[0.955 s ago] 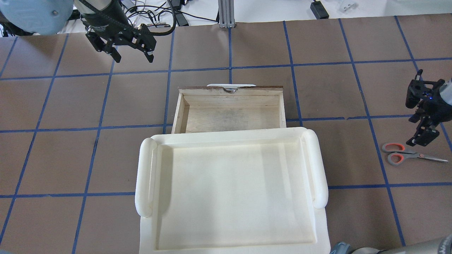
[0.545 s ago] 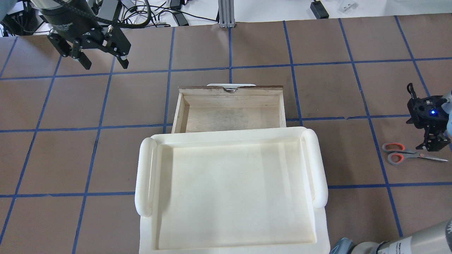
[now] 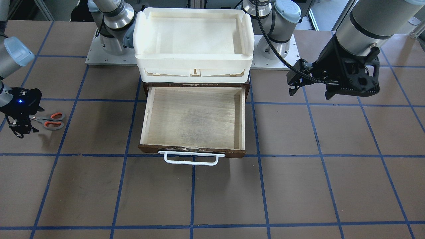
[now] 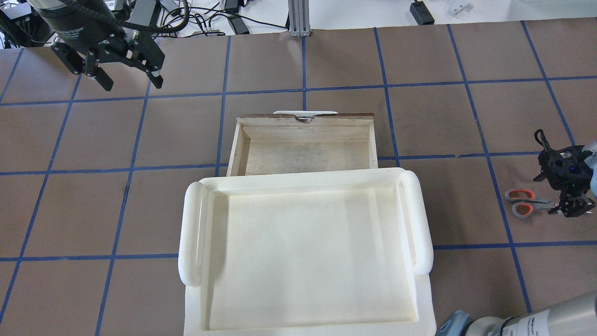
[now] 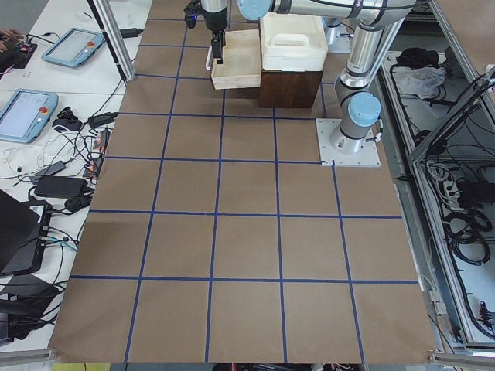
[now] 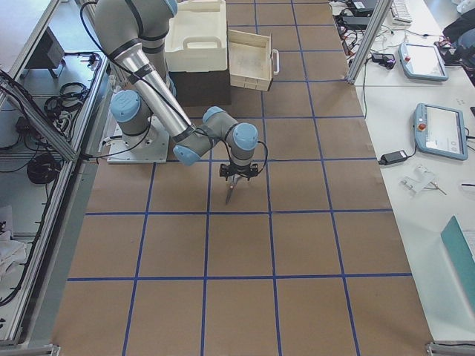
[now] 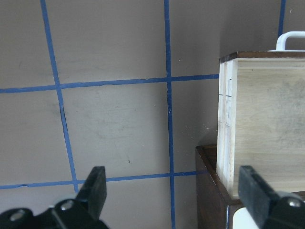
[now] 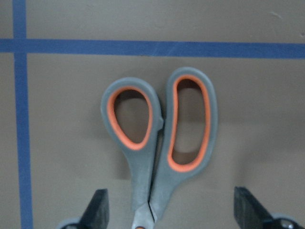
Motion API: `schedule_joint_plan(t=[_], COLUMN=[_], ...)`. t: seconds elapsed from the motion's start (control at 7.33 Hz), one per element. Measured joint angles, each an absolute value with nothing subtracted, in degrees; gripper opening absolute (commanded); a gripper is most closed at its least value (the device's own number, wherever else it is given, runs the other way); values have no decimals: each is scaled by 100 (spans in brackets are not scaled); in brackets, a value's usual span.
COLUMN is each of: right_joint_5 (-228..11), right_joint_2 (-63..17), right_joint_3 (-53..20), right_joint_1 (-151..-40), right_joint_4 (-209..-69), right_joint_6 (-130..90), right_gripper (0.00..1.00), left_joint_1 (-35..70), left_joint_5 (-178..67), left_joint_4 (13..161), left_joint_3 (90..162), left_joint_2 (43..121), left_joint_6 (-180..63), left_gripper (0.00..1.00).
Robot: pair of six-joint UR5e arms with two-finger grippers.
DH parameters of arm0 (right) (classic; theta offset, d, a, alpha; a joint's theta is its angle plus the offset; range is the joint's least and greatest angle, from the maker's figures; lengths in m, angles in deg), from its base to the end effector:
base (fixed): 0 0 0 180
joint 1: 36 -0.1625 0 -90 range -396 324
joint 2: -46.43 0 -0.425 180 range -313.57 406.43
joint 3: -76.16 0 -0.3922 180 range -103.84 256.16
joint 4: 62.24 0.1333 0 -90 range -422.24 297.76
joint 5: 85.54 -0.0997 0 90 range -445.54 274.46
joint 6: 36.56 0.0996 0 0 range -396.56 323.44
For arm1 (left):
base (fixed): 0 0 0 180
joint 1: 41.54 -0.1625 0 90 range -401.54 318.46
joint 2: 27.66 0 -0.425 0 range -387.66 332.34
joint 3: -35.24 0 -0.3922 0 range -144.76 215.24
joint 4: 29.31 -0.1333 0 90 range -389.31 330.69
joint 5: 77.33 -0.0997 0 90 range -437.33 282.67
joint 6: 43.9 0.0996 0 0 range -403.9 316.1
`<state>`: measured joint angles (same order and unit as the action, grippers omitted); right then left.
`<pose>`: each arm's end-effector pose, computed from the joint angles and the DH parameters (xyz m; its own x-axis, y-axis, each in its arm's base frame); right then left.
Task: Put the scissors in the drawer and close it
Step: 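Lower the right gripper over the scissors handles, then close the right gripper on the scissors and lift them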
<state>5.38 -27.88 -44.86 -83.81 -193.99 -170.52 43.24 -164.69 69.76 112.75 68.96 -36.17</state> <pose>-0.2211 -0.4401 0.1784 0.0333 -0.9968 -0.0733 -0.9984 -0.0298 -0.0485 -0.0888 -0.5435 0.5199 -0.9977 0.0411 0.0531 0.0438 0.9978 0.0491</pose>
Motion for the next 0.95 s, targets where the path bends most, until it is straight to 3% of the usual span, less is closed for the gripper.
schedule_joint_plan(t=[0.95], right_joint_5=[623], right_joint_2=[-3089], right_joint_3=[-4995], right_joint_1=[-8057], right_joint_4=[-19749], right_joint_6=[-17106], right_gripper=[76], left_joint_1=[4365], left_joint_5=[-16481], left_joint_4=[6959], left_joint_3=[11316], left_joint_2=[6900], left_joint_6=[-3617], left_gripper=[100])
